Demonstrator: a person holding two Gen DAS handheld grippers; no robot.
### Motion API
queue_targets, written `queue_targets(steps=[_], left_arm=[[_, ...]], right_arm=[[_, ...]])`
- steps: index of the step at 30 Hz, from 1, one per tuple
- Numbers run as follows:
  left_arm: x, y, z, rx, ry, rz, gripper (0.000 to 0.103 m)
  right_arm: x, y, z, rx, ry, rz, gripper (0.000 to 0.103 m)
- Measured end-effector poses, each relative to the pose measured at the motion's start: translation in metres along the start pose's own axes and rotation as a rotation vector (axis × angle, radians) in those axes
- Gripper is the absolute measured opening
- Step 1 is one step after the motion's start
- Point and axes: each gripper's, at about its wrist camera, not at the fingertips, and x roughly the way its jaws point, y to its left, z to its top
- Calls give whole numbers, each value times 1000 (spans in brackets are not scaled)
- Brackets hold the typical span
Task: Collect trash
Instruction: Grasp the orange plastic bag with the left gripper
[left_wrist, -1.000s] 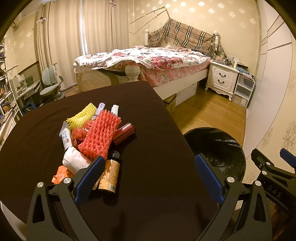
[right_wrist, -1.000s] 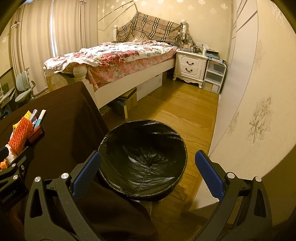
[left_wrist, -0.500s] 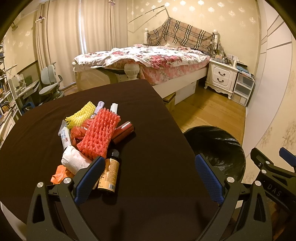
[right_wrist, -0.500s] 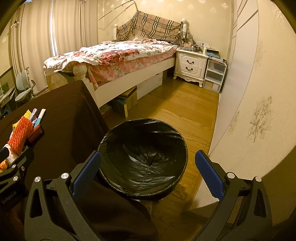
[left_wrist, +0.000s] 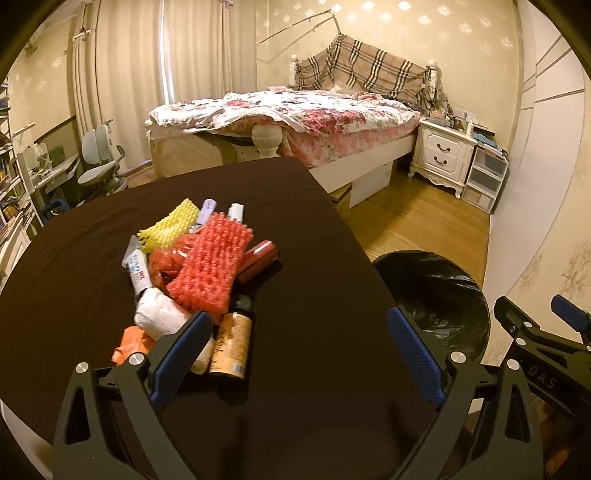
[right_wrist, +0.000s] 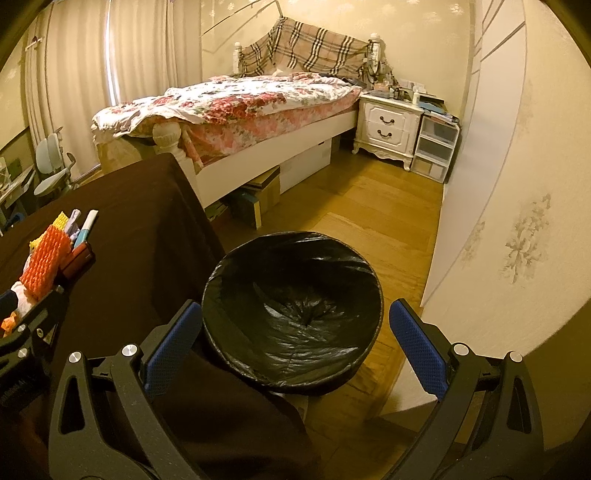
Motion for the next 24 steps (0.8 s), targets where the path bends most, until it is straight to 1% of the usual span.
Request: queue_targets(steps=[4, 6, 8, 10, 11, 14, 16, 17, 20, 24], left_arm=[[-8, 12, -8, -12, 5, 5, 89], [-15, 21, -14, -19, 3, 19, 88], [-20, 35, -13, -29, 3, 36, 87], [-27, 49, -18, -50, 8, 56, 86], [-32, 56, -24, -66, 12, 67, 84], [-37, 75, -30, -101, 26, 80, 79], [-41, 88, -41, -134, 46, 97, 79], [-37, 96, -37, -143, 54, 99, 79], [-35, 111, -42, -172, 79, 111, 78], [-37, 116, -48, -185, 96, 104, 78]], right_arm=[[-6, 11, -1, -6, 12, 28, 99], [-10, 19, 0, -11, 12, 43, 98], [-10, 22, 9, -21, 18, 63, 93], [-13, 33, 9, -41, 29, 91, 80], [-12, 35, 11, -45, 38, 104, 79], [-12, 50, 11, -53, 65, 156, 79], [-14, 59, 13, -72, 66, 167, 79], [-14, 63, 14, -85, 68, 174, 79], [-13, 73, 16, -108, 74, 188, 79], [-12, 83, 18, -132, 79, 200, 79]])
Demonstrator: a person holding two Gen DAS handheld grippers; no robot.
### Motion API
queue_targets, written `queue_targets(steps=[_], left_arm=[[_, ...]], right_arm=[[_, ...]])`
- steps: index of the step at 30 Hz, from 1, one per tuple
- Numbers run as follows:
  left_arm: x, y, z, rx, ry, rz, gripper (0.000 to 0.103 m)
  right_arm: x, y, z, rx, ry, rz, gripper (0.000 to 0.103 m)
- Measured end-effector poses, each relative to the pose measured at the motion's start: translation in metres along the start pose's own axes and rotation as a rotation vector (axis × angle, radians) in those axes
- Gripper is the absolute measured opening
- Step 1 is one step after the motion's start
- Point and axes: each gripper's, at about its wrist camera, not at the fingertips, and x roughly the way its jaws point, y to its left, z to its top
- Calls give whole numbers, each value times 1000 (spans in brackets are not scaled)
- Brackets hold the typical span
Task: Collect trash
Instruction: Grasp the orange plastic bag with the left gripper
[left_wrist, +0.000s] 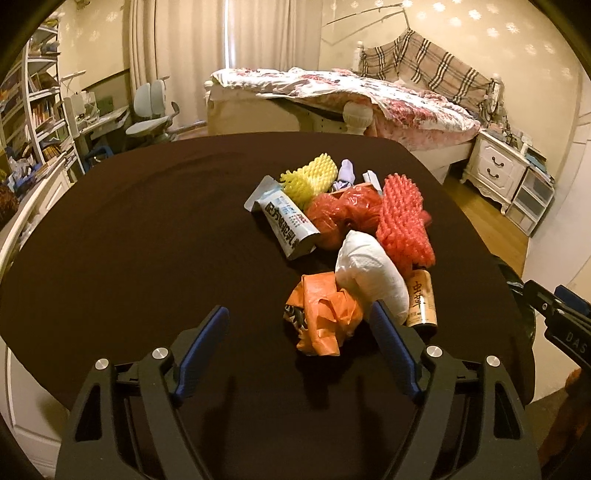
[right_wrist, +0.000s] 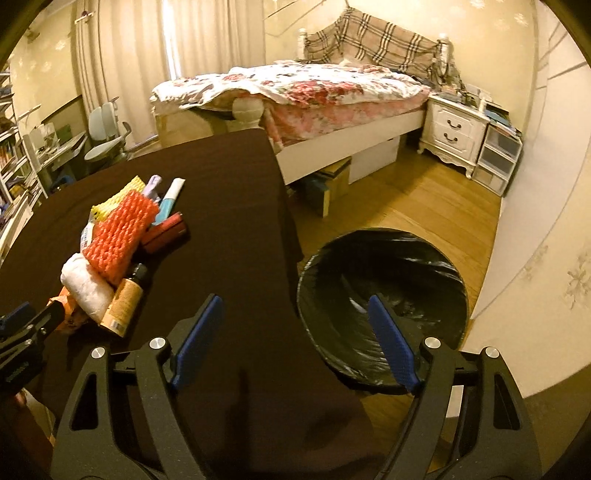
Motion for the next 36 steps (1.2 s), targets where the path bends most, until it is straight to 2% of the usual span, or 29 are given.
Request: queue_targets(steps=[4, 6, 8, 11, 18, 28, 36], left_arm=[[10, -1, 4, 12, 7, -9, 77], [17, -1, 7, 11, 26, -18, 68], [26, 2, 11, -6, 43, -55, 60], [32, 5, 12, -34, 69, -108, 44], [18, 13, 9, -32, 39, -112, 43], [10, 50, 13, -80, 20, -27, 43], [2, 81, 23, -127, -18, 36, 43]], right_arm=[[7, 5, 2, -16, 12, 6, 79], [8, 7, 1, -22, 18, 11, 79], [10, 9, 0, -27, 21, 16, 79], [12, 13, -2, -39, 27, 22, 79], [14, 23, -3, -64, 36, 36, 79], [13, 47, 4, -100, 26, 80, 79], [12, 77, 27, -112, -1, 147, 79]])
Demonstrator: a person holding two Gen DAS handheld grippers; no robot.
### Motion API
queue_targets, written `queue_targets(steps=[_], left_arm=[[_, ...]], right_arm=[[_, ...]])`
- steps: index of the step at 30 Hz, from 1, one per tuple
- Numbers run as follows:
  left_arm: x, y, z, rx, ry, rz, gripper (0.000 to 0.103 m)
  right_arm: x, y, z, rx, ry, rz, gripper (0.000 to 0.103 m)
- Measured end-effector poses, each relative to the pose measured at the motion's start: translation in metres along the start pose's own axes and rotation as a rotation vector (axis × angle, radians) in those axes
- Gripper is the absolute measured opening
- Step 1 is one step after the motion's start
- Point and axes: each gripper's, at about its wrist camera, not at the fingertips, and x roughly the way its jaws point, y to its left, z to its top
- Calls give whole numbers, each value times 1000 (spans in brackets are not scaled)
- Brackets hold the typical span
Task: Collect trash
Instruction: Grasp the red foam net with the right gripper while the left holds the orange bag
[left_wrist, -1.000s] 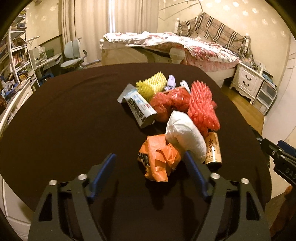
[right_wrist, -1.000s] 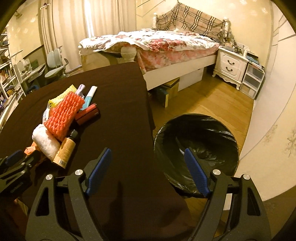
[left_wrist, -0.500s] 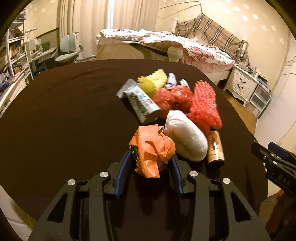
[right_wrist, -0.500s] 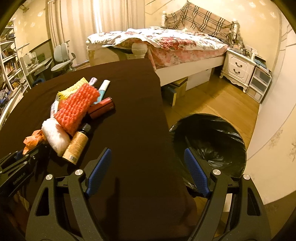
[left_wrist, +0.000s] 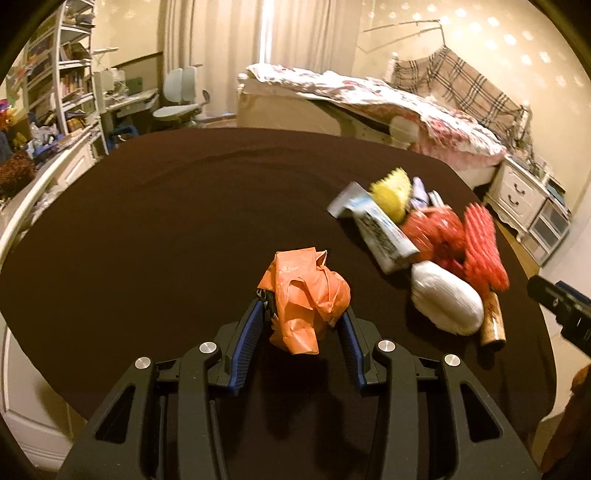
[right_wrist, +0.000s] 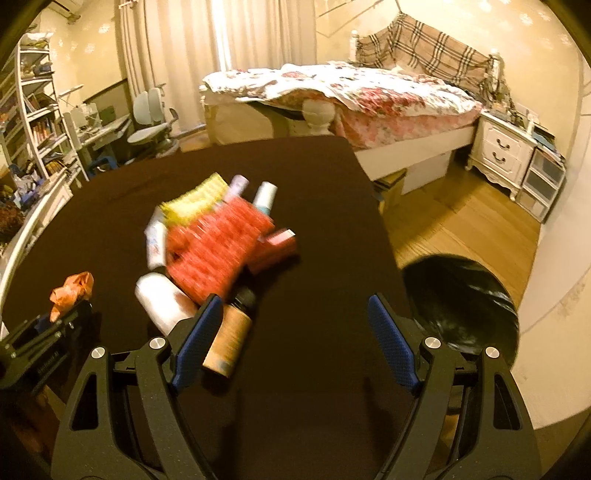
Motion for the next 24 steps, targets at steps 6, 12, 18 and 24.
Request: queue_targets(steps=[6, 12, 18, 24], left_arm=[[1, 13, 13, -9, -26, 38, 43], [5, 16, 19, -19, -26, 36, 43], [7, 12, 17, -16, -16, 25, 43], [6, 6, 16, -6, -17, 14, 43]], right_arm=[[16, 25, 20, -20, 0, 29, 79], [34, 40, 26, -34, 25, 22, 79], [44, 42, 23, -20, 64, 92, 50], [40, 44, 21, -4, 60, 167, 31]])
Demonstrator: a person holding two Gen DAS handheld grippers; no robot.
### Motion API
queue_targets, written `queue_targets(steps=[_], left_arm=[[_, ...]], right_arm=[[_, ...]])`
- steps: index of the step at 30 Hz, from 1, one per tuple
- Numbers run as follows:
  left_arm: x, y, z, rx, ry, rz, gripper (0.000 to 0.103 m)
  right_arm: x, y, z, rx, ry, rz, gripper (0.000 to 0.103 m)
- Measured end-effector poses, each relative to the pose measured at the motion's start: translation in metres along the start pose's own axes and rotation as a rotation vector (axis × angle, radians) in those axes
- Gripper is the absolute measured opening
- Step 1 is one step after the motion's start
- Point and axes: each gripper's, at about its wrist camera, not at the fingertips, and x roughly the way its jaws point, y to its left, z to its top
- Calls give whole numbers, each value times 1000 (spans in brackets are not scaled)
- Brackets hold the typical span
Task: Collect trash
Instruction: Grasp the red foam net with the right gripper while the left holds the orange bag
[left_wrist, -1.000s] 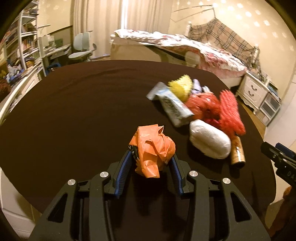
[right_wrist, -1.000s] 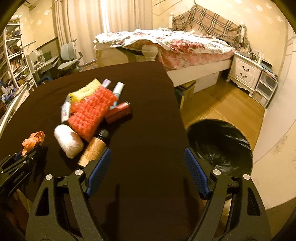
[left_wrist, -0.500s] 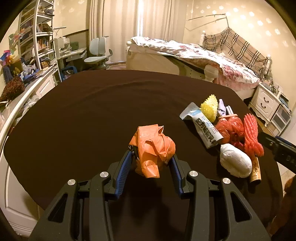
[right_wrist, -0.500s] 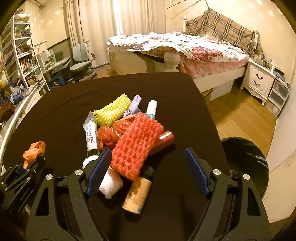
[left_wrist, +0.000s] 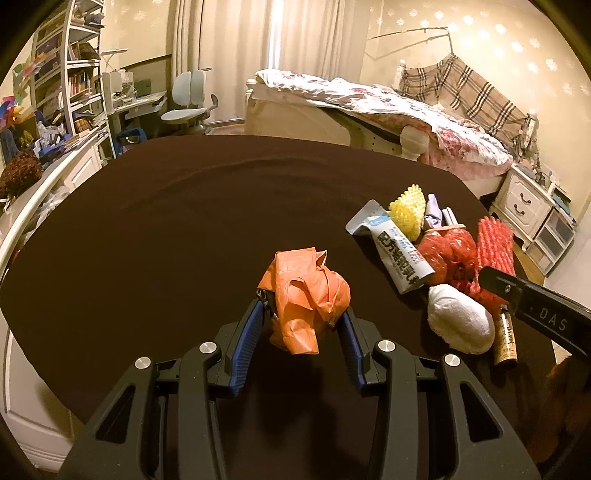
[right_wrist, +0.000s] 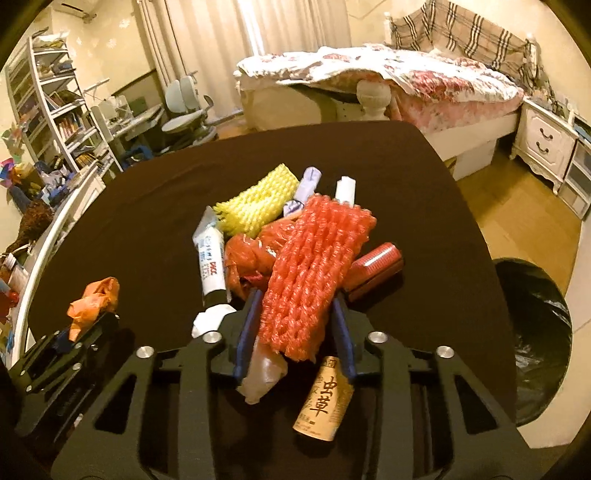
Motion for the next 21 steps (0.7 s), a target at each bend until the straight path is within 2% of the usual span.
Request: queue_targets(steps=[3, 12, 21], left_arm=[[-2, -4, -1, 4, -5, -4, 43], [-9, -27, 0, 34, -19, -34, 43], [-20, -68, -2, 91, -41, -99, 43]], right_arm=[[-7, 1, 0, 6, -19, 14, 25], [-31, -17, -1, 30, -64, 17, 23], [-59, -63, -17, 69, -100, -68, 23]])
